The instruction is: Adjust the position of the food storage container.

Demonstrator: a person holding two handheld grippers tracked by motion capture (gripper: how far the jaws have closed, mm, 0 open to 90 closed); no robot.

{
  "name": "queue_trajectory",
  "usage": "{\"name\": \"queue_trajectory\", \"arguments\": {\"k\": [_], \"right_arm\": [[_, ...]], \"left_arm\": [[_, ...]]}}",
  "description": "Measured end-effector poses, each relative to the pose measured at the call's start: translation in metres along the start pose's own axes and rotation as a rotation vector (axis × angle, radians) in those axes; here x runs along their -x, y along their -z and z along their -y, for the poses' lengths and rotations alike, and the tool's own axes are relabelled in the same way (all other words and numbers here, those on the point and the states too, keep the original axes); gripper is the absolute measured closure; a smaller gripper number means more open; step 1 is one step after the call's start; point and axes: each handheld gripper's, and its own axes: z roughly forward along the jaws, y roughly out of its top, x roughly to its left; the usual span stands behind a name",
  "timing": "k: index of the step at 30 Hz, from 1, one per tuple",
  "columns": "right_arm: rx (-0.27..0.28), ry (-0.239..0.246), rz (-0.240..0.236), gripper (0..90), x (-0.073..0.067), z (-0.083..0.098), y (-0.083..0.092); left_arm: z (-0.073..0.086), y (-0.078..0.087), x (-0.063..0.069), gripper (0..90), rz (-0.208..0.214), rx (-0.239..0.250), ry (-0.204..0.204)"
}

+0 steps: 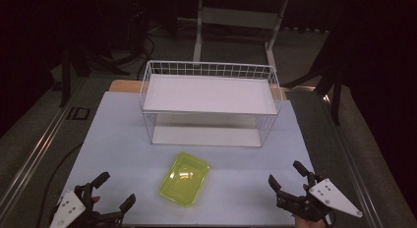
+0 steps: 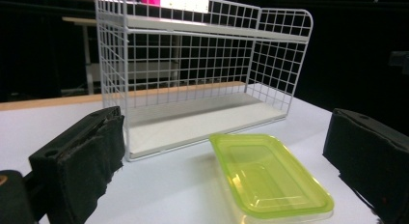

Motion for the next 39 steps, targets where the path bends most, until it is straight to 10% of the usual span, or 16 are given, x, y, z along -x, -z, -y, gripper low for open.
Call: {"name": "queue_trajectory", "arguments": {"k": [6,13,18,25,39], "right_arm": [[0.019,0.006,0.005,12.2,-0.003,-0.007,0.003],[0.019,-0.044,-0.034,12.3,-0.004,-0.015,0.006],[-0.011,-0.024,-0.073,12.3,-0.007,-0.022,-0.001],[-0.005,-0.077,-0.089,12.4,-0.006,-0.016,-0.002],[-0.025,-0.062,-0.087,12.5,-0.004,-0.014,0.000]], "left_arm": [[-0.002,-0.016,0.007,1.8,0.091,-0.026,0.067],[-0.008,-0.028,0.025,7.5,0.140,-0.064,0.029],[-0.007,-0.041,0.038,36.6,0.207,-0.084,0.046],[0.012,-0.070,0.064,71.4,0.326,-0.230,0.025],[0.033,-0.114,0.101,90.0,0.380,-0.419,-0.021]]}}
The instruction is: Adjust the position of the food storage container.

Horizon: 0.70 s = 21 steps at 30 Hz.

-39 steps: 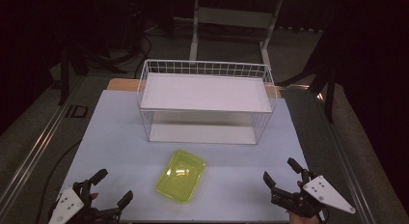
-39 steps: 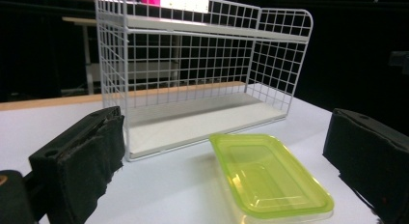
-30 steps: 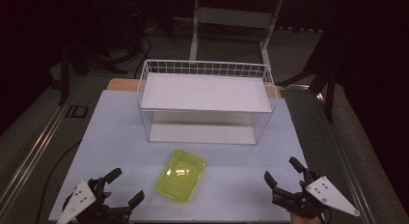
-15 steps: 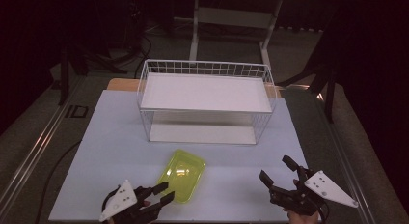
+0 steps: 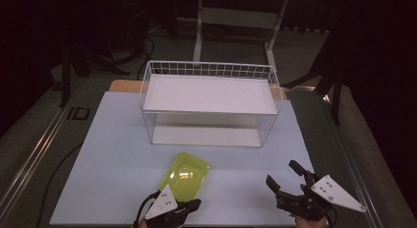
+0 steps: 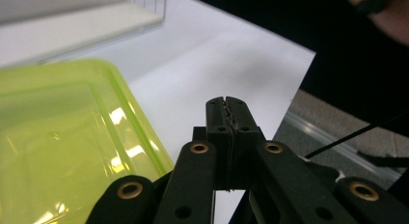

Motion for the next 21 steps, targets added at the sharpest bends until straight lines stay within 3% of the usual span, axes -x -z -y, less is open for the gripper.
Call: {"name": "queue_trajectory", "arguments": {"k": [5,6,9,10,13,15,16,18,21], "right_arm": [[-0.003,0.008,0.004,12.5,0.000,0.000,0.001],[0.002,0.005,0.007,12.5,0.000,-0.001,0.001],[0.000,-0.001,0.010,12.5,0.001,0.000,0.001],[0.002,0.000,0.013,12.5,0.001,0.000,0.001],[0.014,-0.004,0.007,12.5,0.001,-0.001,0.002],[0.008,-0.003,0.007,12.5,0.000,-0.001,0.002],[0.010,-0.002,0.007,12.5,0.000,-0.001,0.003],[0.008,-0.001,0.003,12.5,0.000,-0.001,0.002],[0.006,-0.004,-0.002,12.5,0.000,-0.001,0.001]], "left_arm": [[0.005,-0.010,0.001,90.0,-0.044,-0.072,-0.009],[0.007,-0.010,-0.002,90.0,-0.078,-0.101,-0.005],[0.011,-0.007,-0.007,90.0,-0.114,-0.128,0.005],[0.011,-0.007,-0.007,90.0,-0.114,-0.128,0.005],[0.014,0.006,-0.016,90.0,-0.174,-0.135,0.046],[0.016,0.013,-0.022,90.0,-0.213,-0.148,0.036],[0.018,0.017,-0.026,90.0,-0.227,-0.150,0.050],[0.020,0.024,-0.033,90.0,-0.239,-0.139,0.075],[0.023,0.034,-0.041,90.0,-0.263,-0.135,0.067]]}}
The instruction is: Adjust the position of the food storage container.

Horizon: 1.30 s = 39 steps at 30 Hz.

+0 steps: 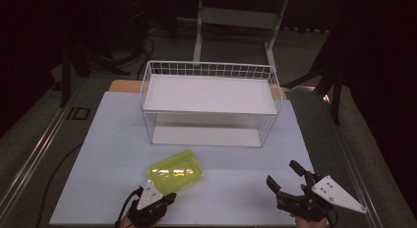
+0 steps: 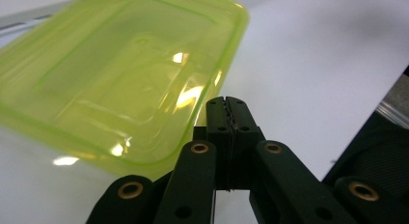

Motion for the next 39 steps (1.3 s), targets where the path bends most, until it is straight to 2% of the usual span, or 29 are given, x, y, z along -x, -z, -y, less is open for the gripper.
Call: {"name": "queue_trajectory", "arguments": {"k": [4,5,8,10,11,12,13,14,16,17,18,19,20,24,25,26,27,29,30,32,34,35,37,38,39], "right_arm": [[-0.002,0.004,-0.004,12.5,0.000,0.000,0.000],[-0.002,0.002,-0.004,12.5,0.000,0.000,0.000],[-0.009,-0.001,-0.008,12.5,-0.001,0.000,-0.001],[-0.009,0.000,-0.009,12.5,-0.001,0.000,-0.001],[-0.011,0.000,-0.011,12.5,-0.001,0.000,-0.001],[-0.009,0.001,-0.010,12.5,-0.001,0.000,-0.001],[-0.009,0.002,-0.010,12.5,-0.001,0.000,-0.001],[-0.010,0.001,-0.012,12.5,-0.001,0.000,-0.001],[-0.011,-0.001,-0.014,12.5,-0.001,0.000,-0.001],[-0.013,-0.003,-0.017,12.5,-0.001,0.000,-0.002],[-0.015,-0.003,-0.021,12.5,-0.001,0.000,-0.002],[-0.016,0.000,-0.022,12.5,-0.002,0.000,-0.002],[-0.017,0.003,-0.024,12.5,-0.002,0.000,-0.002],[-0.018,0.012,-0.028,12.5,-0.004,0.000,-0.002],[-0.019,0.011,-0.029,12.5,-0.004,0.000,-0.002],[-0.019,0.011,-0.031,12.5,-0.004,0.000,-0.003],[-0.023,0.010,-0.034,12.5,-0.004,0.000,-0.003],[-0.024,0.012,-0.036,12.5,-0.004,0.000,-0.003],[-0.024,0.013,-0.036,12.5,-0.005,0.000,-0.003],[-0.024,0.017,-0.033,12.5,-0.005,-0.001,-0.003],[-0.023,0.016,-0.028,12.5,-0.004,-0.001,-0.003],[-0.022,0.014,-0.026,12.5,-0.004,-0.001,-0.002],[-0.026,0.007,-0.026,12.5,-0.002,0.000,-0.002],[-0.028,0.006,-0.025,12.5,-0.002,0.000,-0.002],[-0.029,0.006,-0.026,12.5,-0.002,0.000,-0.002]], "left_arm": [[0.002,0.005,-0.008,90.0,-0.031,-0.013,0.001],[0.003,0.007,-0.013,90.0,-0.051,-0.020,0.016],[0.004,0.008,-0.020,90.0,-0.055,-0.017,0.035],[0.004,0.008,-0.022,90.0,-0.057,-0.020,0.033],[0.003,0.008,-0.025,90.0,-0.077,-0.029,0.035],[0.003,0.009,-0.027,90.0,-0.076,-0.028,0.041],[0.003,0.010,-0.029,90.0,-0.098,-0.034,0.041],[0.002,0.011,-0.033,90.0,-0.115,-0.043,0.060],[0.003,0.012,-0.036,90.0,-0.108,-0.040,0.076],[0.003,0.014,-0.039,90.0,-0.089,-0.018,0.088],[0.004,0.019,-0.043,90.0,-0.089,0.006,0.072],[0.004,0.022,-0.045,90.0,-0.082,0.025,0.074],[0.004,0.022,-0.045,90.0,-0.082,0.025,0.074],[0.000,0.035,-0.061,90.0,-0.150,0.057,0.035],[0.000,0.035,-0.061,90.0,-0.150,0.057,0.035],[-0.003,0.034,-0.075,90.0,-0.181,0.058,0.056],[-0.003,0.034,-0.075,90.0,-0.181,0.058,0.056],[-0.006,0.031,-0.085,90.0,-0.199,0.050,0.067],[-0.007,0.024,-0.096,90.0,-0.205,0.033,0.086],[-0.008,0.016,-0.105,90.0,-0.204,0.008,0.100],[-0.008,0.013,-0.107,90.0,-0.203,0.001,0.106],[-0.009,0.005,-0.112,90.0,-0.196,-0.028,0.103],[-0.009,0.001,-0.113,90.0,-0.192,-0.039,0.106],[-0.009,-0.005,-0.115,90.0,-0.164,-0.049,0.122],[-0.009,-0.008,-0.115,90.0,-0.153,-0.048,0.123]]}}
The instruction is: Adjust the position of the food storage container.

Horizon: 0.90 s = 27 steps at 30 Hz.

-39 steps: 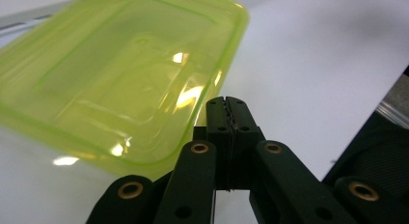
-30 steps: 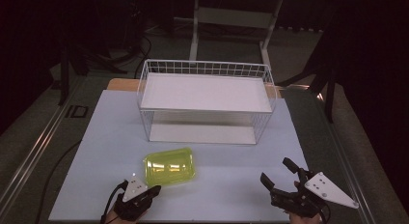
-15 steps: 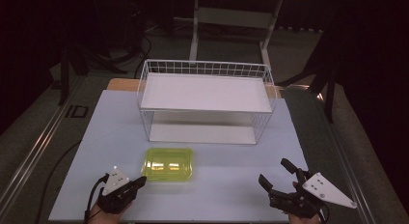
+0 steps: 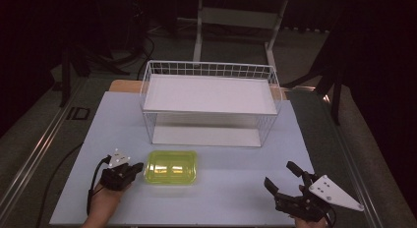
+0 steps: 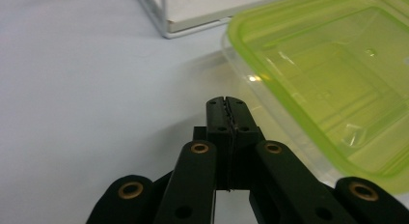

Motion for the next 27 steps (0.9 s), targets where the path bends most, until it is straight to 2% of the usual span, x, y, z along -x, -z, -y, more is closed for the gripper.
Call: {"name": "queue_trajectory", "arguments": {"k": [9,12,13,15,16,17,18,20,27], "right_arm": [[-0.014,-0.002,0.001,12.5,-0.001,0.002,-0.002],[-0.018,0.002,0.002,12.5,-0.002,0.002,-0.002],[-0.020,0.007,0.012,12.5,-0.002,0.002,-0.002],[-0.019,0.005,0.012,12.5,-0.002,0.002,-0.003],[-0.021,0.004,0.013,12.4,-0.002,0.002,-0.003],[-0.022,0.002,0.010,12.4,-0.002,0.002,-0.004],[-0.023,0.001,0.009,12.5,-0.002,0.002,-0.004],[-0.028,0.003,0.007,12.5,-0.003,0.003,-0.005],[-0.043,0.007,0.001,12.5,-0.004,0.004,-0.007]], "left_arm": [[-0.007,-0.012,0.009,90.0,0.021,-0.002,-0.009],[-0.010,-0.015,0.016,90.0,0.043,-0.006,-0.016],[-0.012,-0.018,0.023,90.0,0.056,-0.012,-0.036],[-0.015,-0.021,0.029,90.0,0.077,-0.018,-0.045],[-0.015,-0.021,0.029,90.0,0.077,-0.018,-0.045],[-0.019,-0.025,0.036,90.0,0.101,-0.016,-0.049],[-0.019,-0.025,0.036,90.0,0.101,-0.016,-0.049],[-0.023,-0.031,0.047,90.0,0.118,-0.024,-0.077],[-0.031,-0.047,0.062,90.0,0.153,-0.034,-0.097]]}}
